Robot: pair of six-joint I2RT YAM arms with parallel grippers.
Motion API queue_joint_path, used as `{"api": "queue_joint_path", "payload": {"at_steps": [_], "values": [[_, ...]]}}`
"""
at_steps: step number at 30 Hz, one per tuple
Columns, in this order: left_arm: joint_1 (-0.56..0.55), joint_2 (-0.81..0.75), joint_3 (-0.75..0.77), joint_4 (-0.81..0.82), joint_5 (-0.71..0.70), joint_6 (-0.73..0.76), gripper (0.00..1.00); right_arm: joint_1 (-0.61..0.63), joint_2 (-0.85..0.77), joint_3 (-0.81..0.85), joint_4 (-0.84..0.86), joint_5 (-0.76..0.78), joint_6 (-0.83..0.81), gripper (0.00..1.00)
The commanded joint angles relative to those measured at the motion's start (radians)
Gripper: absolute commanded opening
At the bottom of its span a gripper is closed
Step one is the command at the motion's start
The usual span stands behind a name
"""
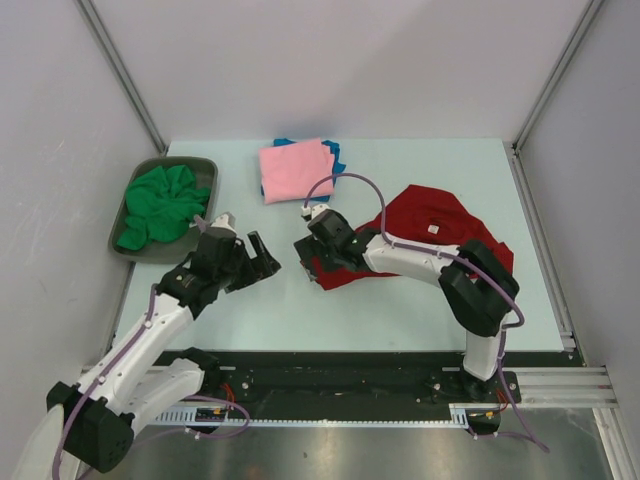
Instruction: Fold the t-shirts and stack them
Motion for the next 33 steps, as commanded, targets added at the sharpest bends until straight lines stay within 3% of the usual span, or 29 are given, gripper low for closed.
{"api": "queue_joint_path", "payload": {"at_steps": [1,12,23,32,33], "values": [[0.066,-0.061,-0.038,-0.006,0.038,0.021,0.91,0.011,0.057,0.053,0.085,-0.035,-0.01,0.98],[0.1,-0.078,-0.07,0.006,0.067,0.049,0.91,0.013,0.207,0.154,0.128,-0.01,0.013,0.95],[0.131,-0.105,-0.088,-0.009,0.073,0.095,0.91,0.025,0.347,0.225,0.062,0.019,0.016,0.74],[0.144,-0.121,-0.099,-0.009,0.092,0.106,0.91,0.03,0.327,0.156,0.011,0.126,-0.002,0.22],[0.144,-0.121,-0.098,-0.008,0.093,0.106,0.91,0.03,0.321,0.15,0.002,0.136,-0.003,0.1]]}}
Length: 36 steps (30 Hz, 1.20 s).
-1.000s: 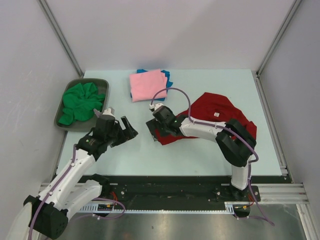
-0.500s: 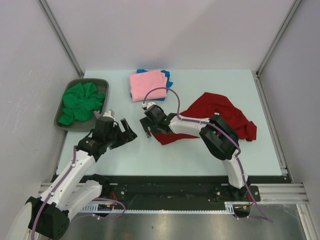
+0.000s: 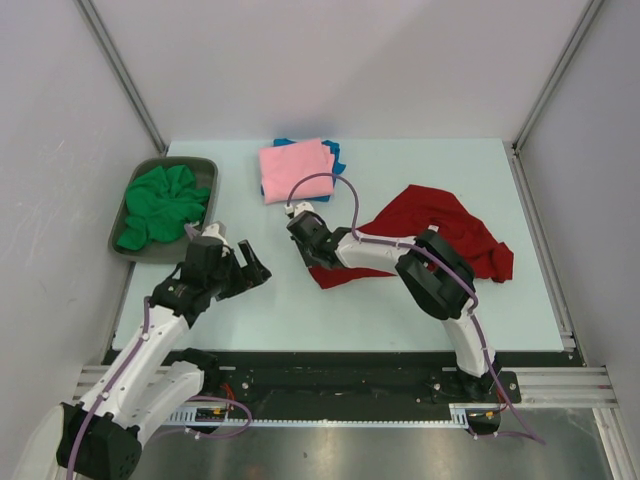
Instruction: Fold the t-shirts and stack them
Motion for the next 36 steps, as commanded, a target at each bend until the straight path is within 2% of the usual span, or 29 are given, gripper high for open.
{"api": "queue_joint_path", "payload": {"at_steps": [1,2,4,8,12,16,22,25,28,33,35,36], "values": [[0.012,-0.02,-0.002,0.006,0.017,0.02,0.91,0.014,0.017,-0.061,-0.091,0.058,-0.004,0.03],[0.012,-0.02,-0.002,0.006,0.019,0.019,0.91,0.011,0.005,-0.061,-0.097,0.072,-0.002,0.0],[0.012,-0.022,-0.002,0.008,0.022,0.021,0.91,0.013,-0.018,-0.061,-0.103,0.117,-0.001,0.0],[0.013,-0.022,0.018,0.009,0.051,0.028,0.91,0.013,-0.173,-0.037,-0.132,0.256,-0.021,0.0],[0.013,-0.042,0.067,0.005,0.099,0.034,0.91,-0.021,-0.46,0.003,-0.19,0.426,-0.063,0.0],[0.012,-0.072,0.104,0.015,0.164,0.028,0.91,-0.024,-0.681,0.069,-0.255,0.526,-0.097,0.0],[-0.008,-0.065,0.131,0.067,0.224,0.002,0.9,-0.021,-0.877,0.178,-0.365,0.779,-0.159,0.0],[-0.053,-0.046,0.134,0.116,0.229,-0.013,0.9,-0.038,-0.935,0.191,-0.382,0.872,-0.18,0.0],[-0.122,0.0,0.148,0.159,0.228,-0.035,0.91,-0.053,-0.986,0.203,-0.48,0.988,-0.145,0.0],[-0.31,0.139,0.223,0.226,0.136,-0.05,0.9,-0.053,-1.119,0.208,-0.779,1.247,0.033,0.0],[-0.347,0.2,0.252,0.273,0.139,-0.047,0.9,-0.081,-1.171,0.185,-0.787,1.257,0.035,0.0],[-0.356,0.284,0.295,0.29,0.146,-0.047,0.9,-0.131,-1.21,0.153,-0.775,1.234,0.01,0.0]]}}
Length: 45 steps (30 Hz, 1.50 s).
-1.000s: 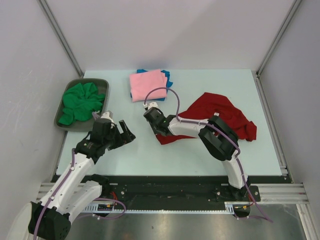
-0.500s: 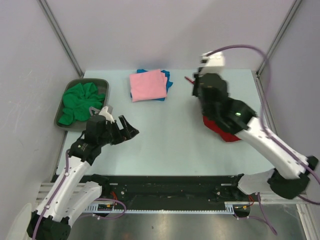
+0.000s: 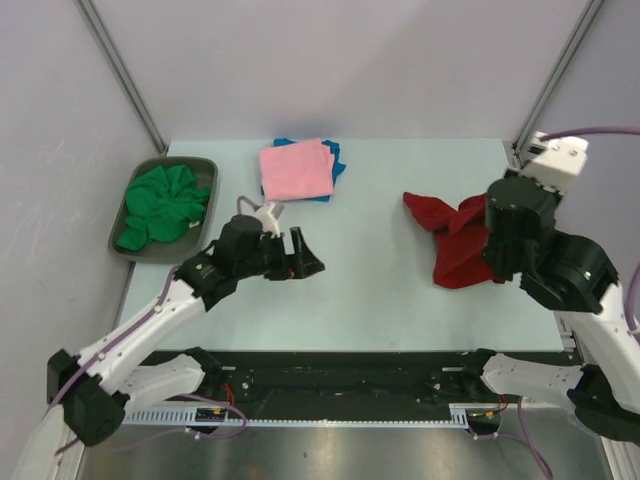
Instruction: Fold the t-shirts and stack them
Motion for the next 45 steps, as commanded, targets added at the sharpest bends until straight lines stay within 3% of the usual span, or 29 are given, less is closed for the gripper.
{"api": "queue_joint_path", "payload": {"at_steps": [1,7,14,18,21,26,37,45], "values": [[-0.057,0.188,0.141,0.148,0.0,-0.013,0.9,-0.102,-0.143,-0.041,-0.106,0.138,0.042,0.0],[-0.084,0.602,0.385,0.266,0.069,-0.045,0.9,-0.292,-0.157,-0.079,-0.115,-0.069,0.08,0.0],[-0.162,1.079,0.75,0.311,0.257,-0.136,0.9,-0.3,-0.154,-0.11,-0.029,-0.086,0.04,0.0],[-0.211,1.275,0.914,0.29,0.257,-0.156,0.9,-0.307,-0.154,-0.133,0.016,-0.089,0.01,0.0],[-0.215,1.349,0.946,0.314,0.271,-0.195,0.9,-0.317,-0.154,-0.156,0.042,-0.097,-0.001,0.0],[-0.215,1.411,1.014,0.215,0.199,-0.166,0.9,-0.332,-0.166,-0.191,0.074,-0.135,-0.003,0.0],[-0.205,1.618,1.368,-0.186,-0.051,-0.137,0.88,-0.344,-0.191,-0.223,0.079,-0.164,0.01,0.0],[-0.197,1.685,1.498,-0.373,-0.157,-0.101,0.72,-0.346,-0.218,-0.248,0.08,-0.189,0.02,0.0]]}}
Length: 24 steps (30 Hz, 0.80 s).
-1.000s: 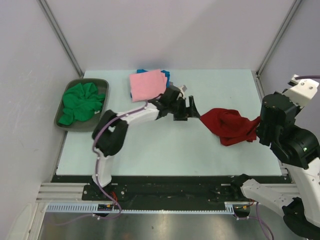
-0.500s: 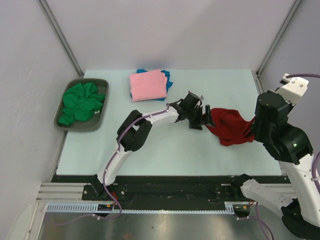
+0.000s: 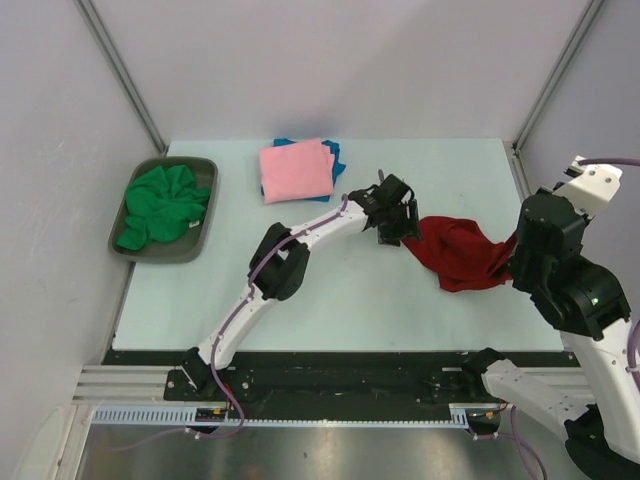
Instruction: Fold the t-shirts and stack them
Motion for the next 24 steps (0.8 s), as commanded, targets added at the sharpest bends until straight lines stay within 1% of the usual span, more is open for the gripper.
{"api": "queue_joint_path", "payload": {"at_steps": [1,3,6,11,15,20,24], "values": [[0.023,0.074,0.041,-0.222,-0.142,0.061,0.71,-0.005,-0.023,-0.005,0.037,-0.012,0.012,0.0],[0.028,0.086,0.066,-0.25,-0.159,0.075,0.69,-0.007,-0.029,-0.011,0.041,-0.018,0.007,0.0],[0.048,0.11,0.112,-0.287,-0.149,0.076,0.68,-0.007,-0.032,-0.019,0.046,-0.034,0.01,0.0],[0.075,0.12,0.139,-0.314,-0.138,0.066,0.64,-0.007,-0.037,-0.03,0.047,-0.049,0.009,0.0],[0.084,0.086,0.126,-0.244,-0.097,0.038,0.66,-0.007,-0.039,-0.037,0.06,-0.054,0.007,0.0],[0.1,0.121,0.143,-0.221,-0.032,0.017,0.65,-0.005,-0.039,-0.041,0.077,-0.063,-0.005,0.0],[0.095,0.141,0.136,-0.222,-0.027,0.024,0.64,-0.007,-0.04,-0.042,0.08,-0.076,0.007,0.0]]}}
